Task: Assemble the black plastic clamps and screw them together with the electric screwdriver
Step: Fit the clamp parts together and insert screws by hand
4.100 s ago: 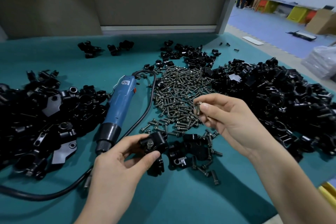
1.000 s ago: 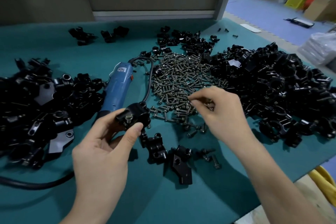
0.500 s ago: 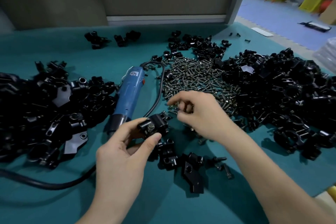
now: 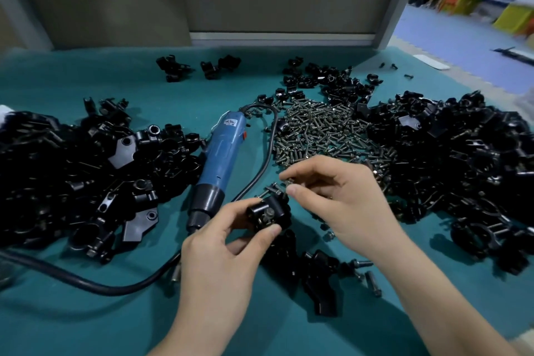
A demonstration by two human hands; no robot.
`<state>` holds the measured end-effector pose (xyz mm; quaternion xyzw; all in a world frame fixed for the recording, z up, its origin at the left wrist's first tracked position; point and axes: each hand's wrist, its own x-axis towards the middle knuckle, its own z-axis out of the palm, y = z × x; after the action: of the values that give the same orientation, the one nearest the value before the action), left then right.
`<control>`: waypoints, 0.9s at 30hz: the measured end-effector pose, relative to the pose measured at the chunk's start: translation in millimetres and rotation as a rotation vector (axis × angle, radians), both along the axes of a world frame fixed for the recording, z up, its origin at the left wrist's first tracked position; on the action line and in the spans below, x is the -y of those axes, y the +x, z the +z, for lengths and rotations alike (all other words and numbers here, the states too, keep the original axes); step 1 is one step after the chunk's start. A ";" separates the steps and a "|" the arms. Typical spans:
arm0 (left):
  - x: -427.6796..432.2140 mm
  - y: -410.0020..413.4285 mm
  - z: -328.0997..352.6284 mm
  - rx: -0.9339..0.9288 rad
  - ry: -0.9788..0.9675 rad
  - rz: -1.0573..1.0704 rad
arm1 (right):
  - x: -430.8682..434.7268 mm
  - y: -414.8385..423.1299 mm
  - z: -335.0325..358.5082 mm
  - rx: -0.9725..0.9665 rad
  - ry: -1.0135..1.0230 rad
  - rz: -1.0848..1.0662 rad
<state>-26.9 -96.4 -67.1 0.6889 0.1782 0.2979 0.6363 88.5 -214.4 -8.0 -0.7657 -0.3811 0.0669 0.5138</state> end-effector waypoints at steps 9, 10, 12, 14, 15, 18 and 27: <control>-0.6 2.4 -2.8 0.047 0.008 0.003 | 3.8 2.4 8.6 -0.201 -0.054 0.076; -1.4 2.7 -4.1 0.052 0.026 0.005 | 3.4 2.7 10.7 -0.367 -0.052 0.102; -2.2 3.5 -6.1 0.060 0.062 0.003 | 2.8 2.5 14.6 -0.598 -0.058 0.156; -2.4 3.8 -6.8 0.066 0.080 -0.013 | 2.1 1.7 17.5 -0.674 -0.043 0.165; -2.1 4.2 -6.7 0.070 0.082 -0.025 | 1.6 1.7 18.7 -0.687 -0.026 0.156; -1.2 5.5 -5.4 0.083 0.073 -0.062 | 1.3 1.5 19.7 -0.696 0.021 0.132; 0.1 3.6 -0.3 0.059 0.078 -0.083 | 3.7 1.9 12.7 -0.728 0.083 0.151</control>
<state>-23.3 -96.5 -67.4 0.7109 0.1189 0.2979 0.6259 90.4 -218.1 4.7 -0.6402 -0.2310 0.3570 0.6398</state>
